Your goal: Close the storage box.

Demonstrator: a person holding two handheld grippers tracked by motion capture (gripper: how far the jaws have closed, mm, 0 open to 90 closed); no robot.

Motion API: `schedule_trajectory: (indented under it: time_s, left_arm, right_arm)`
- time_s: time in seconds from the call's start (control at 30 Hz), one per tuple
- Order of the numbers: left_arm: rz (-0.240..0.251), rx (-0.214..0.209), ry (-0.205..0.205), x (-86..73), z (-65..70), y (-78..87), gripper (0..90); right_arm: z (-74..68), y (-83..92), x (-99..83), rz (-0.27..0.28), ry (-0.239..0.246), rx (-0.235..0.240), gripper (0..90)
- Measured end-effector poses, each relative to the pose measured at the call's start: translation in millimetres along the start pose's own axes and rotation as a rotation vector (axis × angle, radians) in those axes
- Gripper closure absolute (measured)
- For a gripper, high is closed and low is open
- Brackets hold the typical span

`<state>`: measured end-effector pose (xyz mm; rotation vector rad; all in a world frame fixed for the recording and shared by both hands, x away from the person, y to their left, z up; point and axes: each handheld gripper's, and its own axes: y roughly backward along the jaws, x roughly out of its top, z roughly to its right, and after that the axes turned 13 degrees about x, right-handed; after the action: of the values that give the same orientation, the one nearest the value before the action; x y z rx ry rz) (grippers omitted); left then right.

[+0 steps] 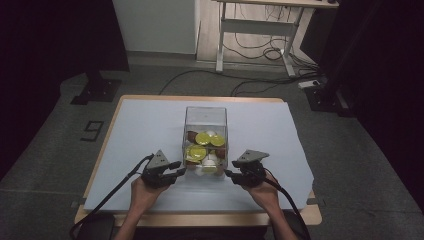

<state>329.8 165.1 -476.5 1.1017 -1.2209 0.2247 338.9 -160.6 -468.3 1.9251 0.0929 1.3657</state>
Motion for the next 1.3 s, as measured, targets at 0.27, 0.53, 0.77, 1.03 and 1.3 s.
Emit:
schedule_trajectory:
  time_s: [0.27, 0.53, 0.77, 1.03, 1.3]
  left_arm:
    - [0.001, 0.010, 0.022, 3.1, -6.2, -6.9, 64.8]
    - [-0.003, 0.028, 0.008, 7.4, -6.8, -10.6, 66.3]
    - [0.002, 0.032, -0.011, 7.2, 0.8, -6.0, 69.8]
    - [0.036, -0.009, -0.010, 9.4, 8.8, 7.8, 69.6]
    - [0.025, -0.025, -0.013, 12.3, 11.3, 2.4, 69.6]
  right_arm:
    - [7.0, -1.8, 4.7, 0.002, -0.011, -0.025, 53.4]
    - [11.2, -5.8, 7.6, -0.004, -0.015, -0.038, 55.1]
    - [5.8, -6.0, 8.5, 0.001, -0.003, -0.036, 60.2]
    - [-5.3, -2.4, 9.8, 0.007, 0.018, 0.000, 65.4]
    - [-8.5, 1.7, 10.1, 0.012, 0.013, 0.020, 70.9]
